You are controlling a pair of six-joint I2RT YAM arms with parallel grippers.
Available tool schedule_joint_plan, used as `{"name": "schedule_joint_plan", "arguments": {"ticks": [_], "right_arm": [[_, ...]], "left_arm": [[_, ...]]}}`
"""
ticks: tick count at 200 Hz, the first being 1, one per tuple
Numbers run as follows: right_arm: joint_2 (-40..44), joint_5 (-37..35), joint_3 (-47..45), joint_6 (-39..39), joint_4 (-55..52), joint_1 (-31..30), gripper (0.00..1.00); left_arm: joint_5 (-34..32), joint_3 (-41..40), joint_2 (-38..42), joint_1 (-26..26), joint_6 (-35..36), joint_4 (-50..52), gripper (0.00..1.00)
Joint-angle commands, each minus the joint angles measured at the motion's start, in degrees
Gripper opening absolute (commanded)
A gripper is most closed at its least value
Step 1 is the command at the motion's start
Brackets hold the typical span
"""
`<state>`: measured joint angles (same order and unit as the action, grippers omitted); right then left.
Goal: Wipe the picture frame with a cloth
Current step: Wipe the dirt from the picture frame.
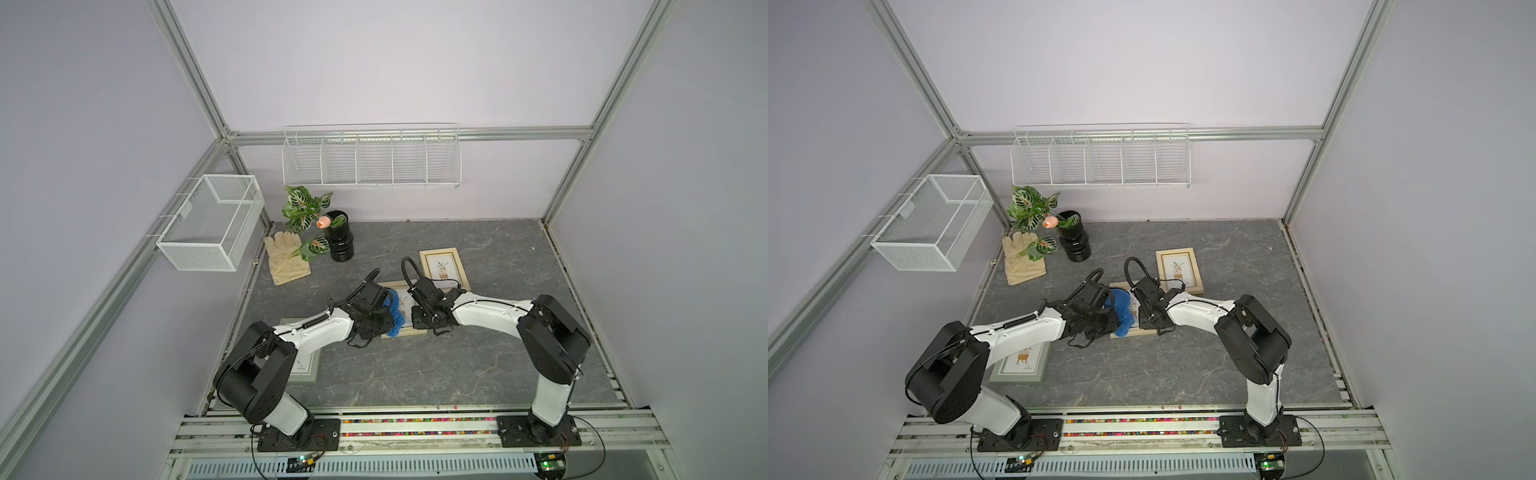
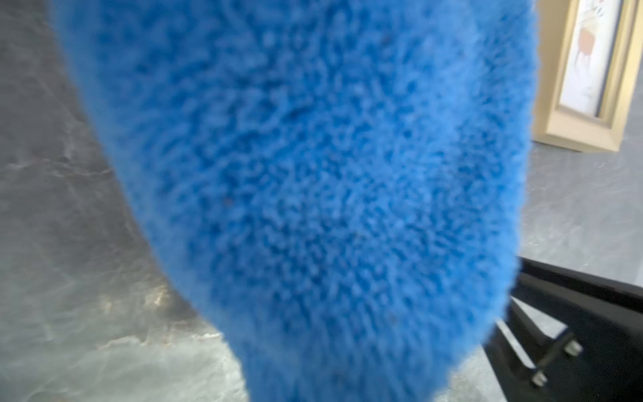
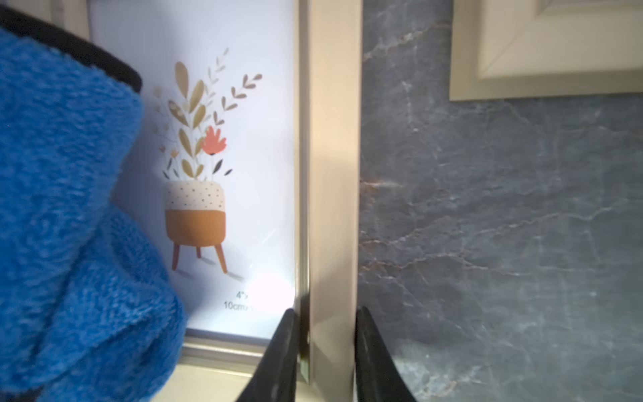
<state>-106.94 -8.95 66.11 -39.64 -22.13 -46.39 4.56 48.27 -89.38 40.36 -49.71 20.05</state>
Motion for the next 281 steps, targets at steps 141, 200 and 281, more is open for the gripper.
{"name": "schedule_joint_plan", "arguments": {"ticks": [141,200,281], "right_arm": [[-2.1,-1.0,-3.3,-1.2,-4.6,-0.4,0.25],[-1.9,-1.6,-3.4,-1.7,-4.8,-0.5,0.25],[-1.8,-1.5,-2.8,-1.3,-4.8,-0.5,0.25]], "left_arm": [[-8.0,12.9,-11.8,-6.1,6.6,8.3,0.0],[-9.5,18.6,-12.3,-4.7,6.6,13.3,0.0],[-9.7,9.4,-6.2,-0.8,-0.3,11.3,0.0]]}}
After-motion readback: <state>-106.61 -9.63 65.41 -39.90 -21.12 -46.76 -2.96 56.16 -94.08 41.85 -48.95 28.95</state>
